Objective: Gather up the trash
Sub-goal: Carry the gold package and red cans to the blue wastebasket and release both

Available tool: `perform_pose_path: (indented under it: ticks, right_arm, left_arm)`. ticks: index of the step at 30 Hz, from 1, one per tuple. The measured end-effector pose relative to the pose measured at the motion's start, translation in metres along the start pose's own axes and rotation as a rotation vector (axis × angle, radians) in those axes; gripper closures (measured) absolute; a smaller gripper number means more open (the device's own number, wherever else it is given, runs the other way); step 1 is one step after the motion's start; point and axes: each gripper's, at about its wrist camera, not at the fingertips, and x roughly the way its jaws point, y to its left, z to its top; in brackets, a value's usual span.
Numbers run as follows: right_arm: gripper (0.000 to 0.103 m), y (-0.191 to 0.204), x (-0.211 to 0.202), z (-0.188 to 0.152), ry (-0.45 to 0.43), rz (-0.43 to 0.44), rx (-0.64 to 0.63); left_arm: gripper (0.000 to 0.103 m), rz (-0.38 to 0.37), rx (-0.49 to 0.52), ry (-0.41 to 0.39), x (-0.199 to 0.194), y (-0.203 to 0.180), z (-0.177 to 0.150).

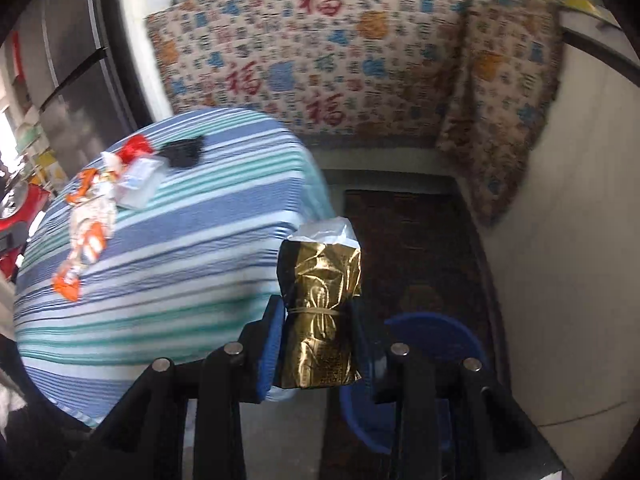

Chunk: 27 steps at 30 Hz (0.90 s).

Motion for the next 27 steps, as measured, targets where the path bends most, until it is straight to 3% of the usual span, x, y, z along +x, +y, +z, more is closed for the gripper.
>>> perform_pose_path:
  ticks: [3, 10, 17, 27]
  right_arm:
    - [0.069, -0.036, -0.009, -0.013, -0.005, -0.051, 0.034]
    - [0.069, -0.110, -0.014, -0.045, 0.016, -0.133, 0.103]
    - [0.069, -0.149, -0.001, -0.055, 0.051, -0.091, 0.111]
    - [0.068, -0.172, 0.017, -0.064, 0.114, -0.081, 0.140]
  left_arm:
    - [0.015, -0.119, 0.017, 0.038, 0.028, -0.055, 0.011]
    - [0.015, -0.241, 0.104, 0.116, 0.117, -0.163, 0.013]
    - [0.015, -0.289, 0.130, 0.202, 0.185, -0.204, -0.002]
    - [0.014, -0.319, 0.074, 0.278, 0.243, -0.221, -0.003]
